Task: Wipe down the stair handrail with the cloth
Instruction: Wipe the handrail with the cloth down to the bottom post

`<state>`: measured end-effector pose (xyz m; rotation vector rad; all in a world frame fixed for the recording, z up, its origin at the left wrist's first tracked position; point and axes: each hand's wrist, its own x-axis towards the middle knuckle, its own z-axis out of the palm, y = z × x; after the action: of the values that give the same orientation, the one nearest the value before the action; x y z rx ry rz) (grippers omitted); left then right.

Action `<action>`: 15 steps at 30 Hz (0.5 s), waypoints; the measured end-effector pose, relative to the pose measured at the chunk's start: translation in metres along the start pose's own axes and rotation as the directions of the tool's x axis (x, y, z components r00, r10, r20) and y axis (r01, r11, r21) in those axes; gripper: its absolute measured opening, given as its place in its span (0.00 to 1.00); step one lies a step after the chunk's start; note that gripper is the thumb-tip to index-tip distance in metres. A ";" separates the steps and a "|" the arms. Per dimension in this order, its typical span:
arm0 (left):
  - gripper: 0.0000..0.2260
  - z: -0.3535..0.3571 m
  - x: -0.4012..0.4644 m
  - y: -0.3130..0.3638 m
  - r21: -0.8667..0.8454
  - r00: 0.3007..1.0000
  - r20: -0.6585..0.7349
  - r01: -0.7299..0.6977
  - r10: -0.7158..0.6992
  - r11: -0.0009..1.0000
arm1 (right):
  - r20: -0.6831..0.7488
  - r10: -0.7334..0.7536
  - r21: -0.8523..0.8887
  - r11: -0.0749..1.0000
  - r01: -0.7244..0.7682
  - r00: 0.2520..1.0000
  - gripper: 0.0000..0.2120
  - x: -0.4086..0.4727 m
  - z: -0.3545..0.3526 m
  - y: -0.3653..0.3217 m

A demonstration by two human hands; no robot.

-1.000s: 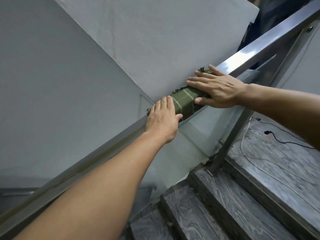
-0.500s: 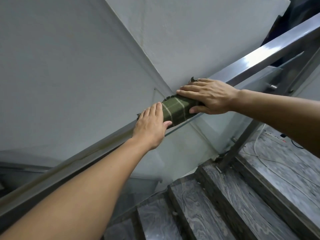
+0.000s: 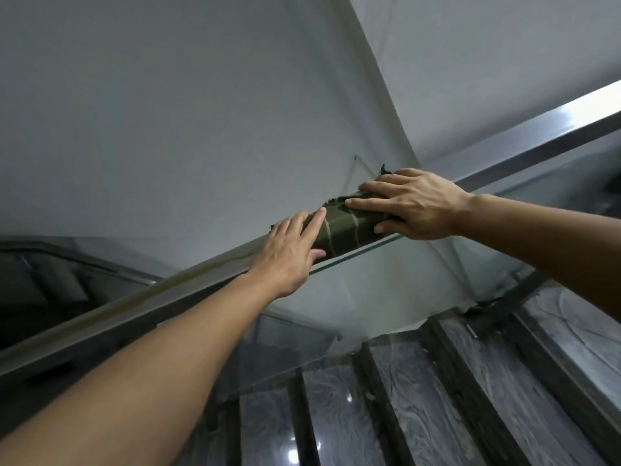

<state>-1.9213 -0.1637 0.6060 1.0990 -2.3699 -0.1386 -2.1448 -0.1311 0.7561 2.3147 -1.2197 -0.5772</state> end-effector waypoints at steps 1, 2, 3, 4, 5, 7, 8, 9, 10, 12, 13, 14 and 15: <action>0.31 0.001 -0.006 -0.007 0.004 1.000 0.006 0.011 -0.011 1.000 | 0.008 -0.002 -0.008 1.000 0.002 1.000 0.30 0.006 -0.001 -0.007; 0.31 0.001 -0.013 -0.014 0.007 1.000 0.011 0.021 -0.021 1.000 | 0.014 -0.003 -0.015 1.000 0.004 1.000 0.30 0.013 -0.001 -0.015; 0.31 0.001 -0.019 -0.020 0.010 1.000 0.010 0.029 -0.029 1.000 | 0.016 -0.004 -0.023 1.000 0.004 1.000 0.30 0.018 -0.001 -0.022; 0.32 0.002 -0.025 -0.026 0.016 0.999 0.006 0.035 -0.035 0.999 | 0.016 -0.007 -0.031 0.999 0.007 1.000 0.31 0.024 0.000 -0.029; 0.32 0.002 -0.031 -0.032 0.021 0.999 0.005 0.040 -0.041 0.999 | 0.012 -0.009 -0.036 0.999 0.009 1.000 0.31 0.029 0.000 -0.037; 0.32 0.003 -0.042 -0.046 0.024 0.998 0.009 0.054 -0.054 0.998 | 0.009 -0.008 -0.037 0.999 0.008 1.000 0.31 0.040 0.002 -0.051; 0.32 0.003 -0.048 -0.053 0.024 0.998 0.014 0.060 -0.061 0.998 | 0.006 -0.011 -0.036 0.999 0.011 1.000 0.31 0.046 0.003 -0.059; 0.32 0.003 -0.054 -0.060 0.024 0.998 0.019 0.065 -0.065 0.998 | 0.005 -0.015 -0.039 0.999 0.015 1.000 0.31 0.052 0.004 -0.066; 0.32 0.003 -0.059 -0.067 0.026 0.997 0.022 0.068 -0.069 0.997 | 0.006 -0.017 -0.045 0.999 0.017 1.000 0.31 0.058 0.005 -0.073; 0.32 0.003 -0.070 -0.079 0.025 0.997 0.029 0.075 -0.076 0.997 | 0.008 -0.013 -0.052 0.999 0.014 1.000 0.31 0.068 0.006 -0.086; 0.32 0.003 -0.075 -0.085 0.019 0.996 0.033 0.077 -0.078 0.997 | 0.006 -0.011 -0.053 0.999 0.011 1.000 0.32 0.073 0.007 -0.091; 0.32 0.004 -0.079 -0.090 0.014 0.996 0.035 0.079 -0.080 0.997 | 0.005 -0.008 -0.054 0.999 0.009 1.000 0.32 0.077 0.007 -0.097; 0.32 0.004 -0.084 -0.095 0.011 0.996 0.035 0.081 -0.081 0.997 | 0.006 -0.009 -0.054 0.998 0.009 1.000 0.32 0.082 0.007 -0.103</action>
<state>-1.8130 -0.1659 0.5393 1.2072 -2.3596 -0.1769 -2.0393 -0.1493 0.6799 2.2758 -1.1822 -0.6129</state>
